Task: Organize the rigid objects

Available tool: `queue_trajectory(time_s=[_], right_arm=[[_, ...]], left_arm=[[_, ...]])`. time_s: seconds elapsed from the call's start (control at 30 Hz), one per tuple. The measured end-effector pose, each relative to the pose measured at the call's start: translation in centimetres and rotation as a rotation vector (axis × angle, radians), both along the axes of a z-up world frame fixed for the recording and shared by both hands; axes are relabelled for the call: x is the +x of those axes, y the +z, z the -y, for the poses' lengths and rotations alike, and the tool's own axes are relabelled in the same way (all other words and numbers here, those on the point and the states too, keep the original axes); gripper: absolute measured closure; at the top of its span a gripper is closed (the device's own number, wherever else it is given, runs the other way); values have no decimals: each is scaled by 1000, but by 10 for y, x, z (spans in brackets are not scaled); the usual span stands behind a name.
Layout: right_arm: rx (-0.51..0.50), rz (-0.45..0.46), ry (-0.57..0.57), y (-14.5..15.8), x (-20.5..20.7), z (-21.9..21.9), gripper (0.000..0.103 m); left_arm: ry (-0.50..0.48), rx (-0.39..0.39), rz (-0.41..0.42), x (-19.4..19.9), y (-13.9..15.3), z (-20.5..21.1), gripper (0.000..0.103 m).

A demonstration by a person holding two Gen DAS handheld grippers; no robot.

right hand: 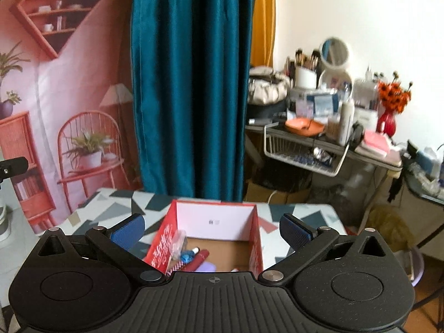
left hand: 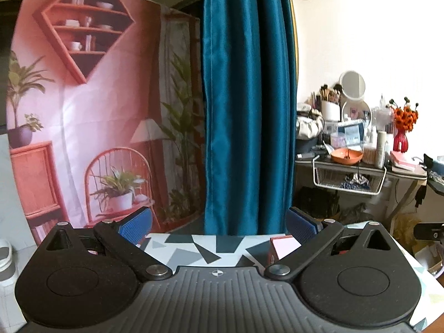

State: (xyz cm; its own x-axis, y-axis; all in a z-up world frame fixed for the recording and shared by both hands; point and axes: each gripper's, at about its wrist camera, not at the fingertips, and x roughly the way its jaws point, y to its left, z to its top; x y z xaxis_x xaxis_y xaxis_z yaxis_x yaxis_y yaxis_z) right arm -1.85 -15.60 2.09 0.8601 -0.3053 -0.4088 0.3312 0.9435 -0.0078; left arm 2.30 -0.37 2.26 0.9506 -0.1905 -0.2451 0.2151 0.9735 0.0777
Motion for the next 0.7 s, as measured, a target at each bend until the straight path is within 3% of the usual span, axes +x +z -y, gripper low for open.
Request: queue_trajectory(time_s=[0.37, 0.7], right_arm=[[-35, 65, -30, 14, -40, -16, 0], [-18, 82, -46, 14, -52, -7, 0]], left_arm=[[-20, 12, 62, -30, 7, 3, 0], [-25, 24, 39, -35, 2, 7, 0]])
